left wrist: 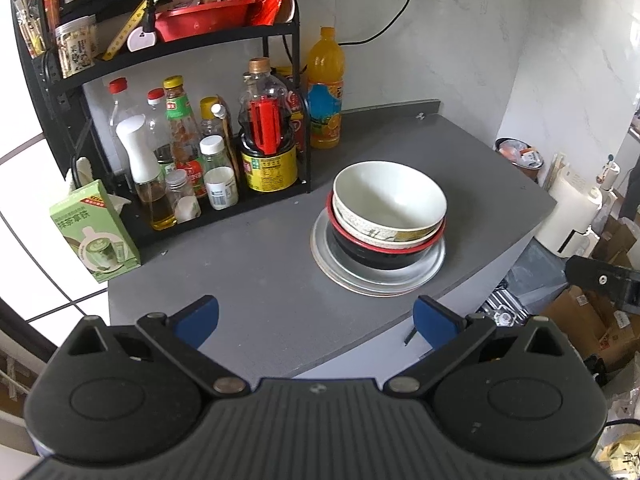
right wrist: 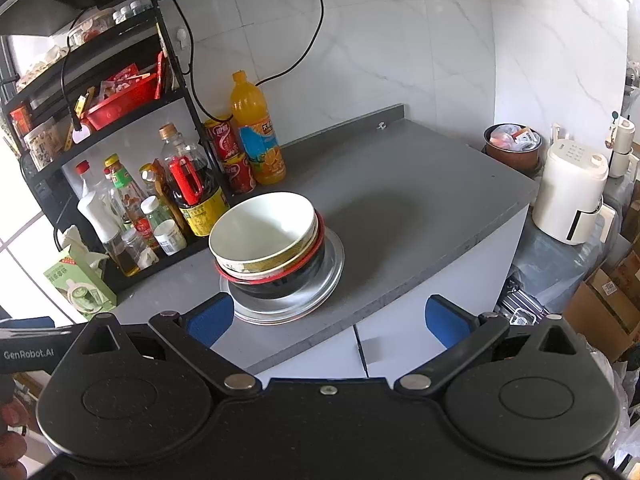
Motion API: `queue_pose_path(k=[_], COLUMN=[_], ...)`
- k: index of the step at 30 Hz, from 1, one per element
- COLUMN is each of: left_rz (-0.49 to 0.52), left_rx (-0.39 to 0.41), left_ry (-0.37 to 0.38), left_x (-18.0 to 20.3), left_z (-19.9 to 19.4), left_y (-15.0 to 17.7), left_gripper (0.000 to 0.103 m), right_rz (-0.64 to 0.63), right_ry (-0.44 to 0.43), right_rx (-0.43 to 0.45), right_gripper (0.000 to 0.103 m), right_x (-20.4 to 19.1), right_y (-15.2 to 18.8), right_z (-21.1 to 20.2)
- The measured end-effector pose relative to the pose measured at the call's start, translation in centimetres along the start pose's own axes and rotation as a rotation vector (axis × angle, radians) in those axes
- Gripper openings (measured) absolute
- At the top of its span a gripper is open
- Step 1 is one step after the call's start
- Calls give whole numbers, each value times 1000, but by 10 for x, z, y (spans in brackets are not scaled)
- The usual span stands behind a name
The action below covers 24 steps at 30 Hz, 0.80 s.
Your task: Organize plates and bowls
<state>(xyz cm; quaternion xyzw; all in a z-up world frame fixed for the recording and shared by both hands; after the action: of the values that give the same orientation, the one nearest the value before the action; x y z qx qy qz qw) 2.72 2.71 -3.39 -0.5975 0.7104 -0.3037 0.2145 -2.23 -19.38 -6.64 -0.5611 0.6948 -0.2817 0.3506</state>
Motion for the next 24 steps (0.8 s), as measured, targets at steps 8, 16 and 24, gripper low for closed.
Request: queue_pose_path(k=[8,16,24], left_rz=[-12,3,11], left_rx=[-7,-9,-15], left_ry=[2,6,3], left_x=[3,8,10], left_z=[0,2,3], left_y=[0,0,1], left_gripper=[103,103,103], right_rz=[-4,9,3], right_ry=[1,9,7], right_rx=[6,4,-5], right_gripper=[103,103,103], right_x=[3,6,6], right_y=[-3,-1,1], right_z=[-2,-1,-1])
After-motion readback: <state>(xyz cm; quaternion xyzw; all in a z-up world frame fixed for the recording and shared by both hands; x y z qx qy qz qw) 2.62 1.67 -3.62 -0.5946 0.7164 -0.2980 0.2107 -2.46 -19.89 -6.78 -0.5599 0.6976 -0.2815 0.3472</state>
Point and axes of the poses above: each gripper's, at about its wrist camera, not at the fingertips, and z roughly the way its jaws point, x to its right, y to its underside, the point moved 2 cm from there along z, roughly the way its jaws point, and after that the axes turned 4 degrees about y, right-handed, at the moved point
